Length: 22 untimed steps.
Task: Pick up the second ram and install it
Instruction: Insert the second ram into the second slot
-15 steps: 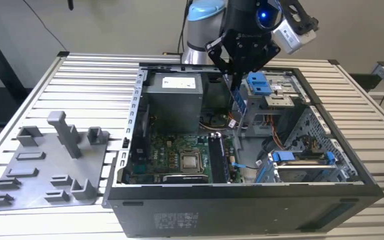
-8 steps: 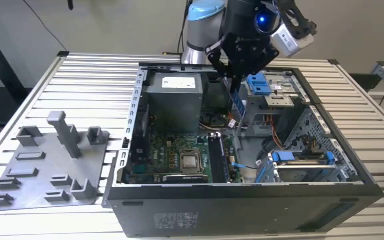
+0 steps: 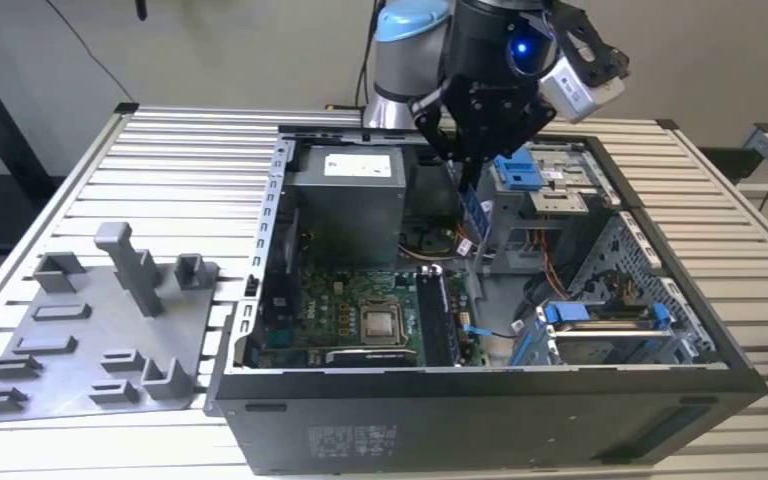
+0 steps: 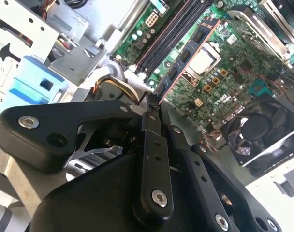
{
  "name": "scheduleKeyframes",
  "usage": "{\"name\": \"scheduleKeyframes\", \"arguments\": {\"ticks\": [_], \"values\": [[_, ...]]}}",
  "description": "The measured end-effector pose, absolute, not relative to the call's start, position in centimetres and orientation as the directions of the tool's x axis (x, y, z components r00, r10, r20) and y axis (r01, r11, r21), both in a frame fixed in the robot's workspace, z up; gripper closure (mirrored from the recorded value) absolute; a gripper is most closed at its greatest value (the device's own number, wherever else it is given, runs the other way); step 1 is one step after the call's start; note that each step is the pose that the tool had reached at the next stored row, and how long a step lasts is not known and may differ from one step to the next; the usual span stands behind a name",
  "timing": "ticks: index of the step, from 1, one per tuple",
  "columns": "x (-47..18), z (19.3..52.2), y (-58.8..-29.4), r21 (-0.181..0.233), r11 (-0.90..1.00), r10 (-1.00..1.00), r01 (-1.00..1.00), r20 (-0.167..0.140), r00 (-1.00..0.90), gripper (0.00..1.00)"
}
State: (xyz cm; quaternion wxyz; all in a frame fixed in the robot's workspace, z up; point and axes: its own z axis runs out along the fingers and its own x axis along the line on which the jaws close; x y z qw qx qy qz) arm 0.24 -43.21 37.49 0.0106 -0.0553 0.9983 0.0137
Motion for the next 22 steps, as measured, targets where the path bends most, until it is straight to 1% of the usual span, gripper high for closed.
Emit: {"name": "scheduleKeyframes", "arguments": {"ticks": [13,22], "values": [[0.2,36.4,-43.2,0.018,0.994,-0.105,-0.105,-0.022,-0.994,0.86],[0.2,35.3,-43.2,0.018,0.999,-0.031,-0.031,-0.022,-0.999,0.86]]}}
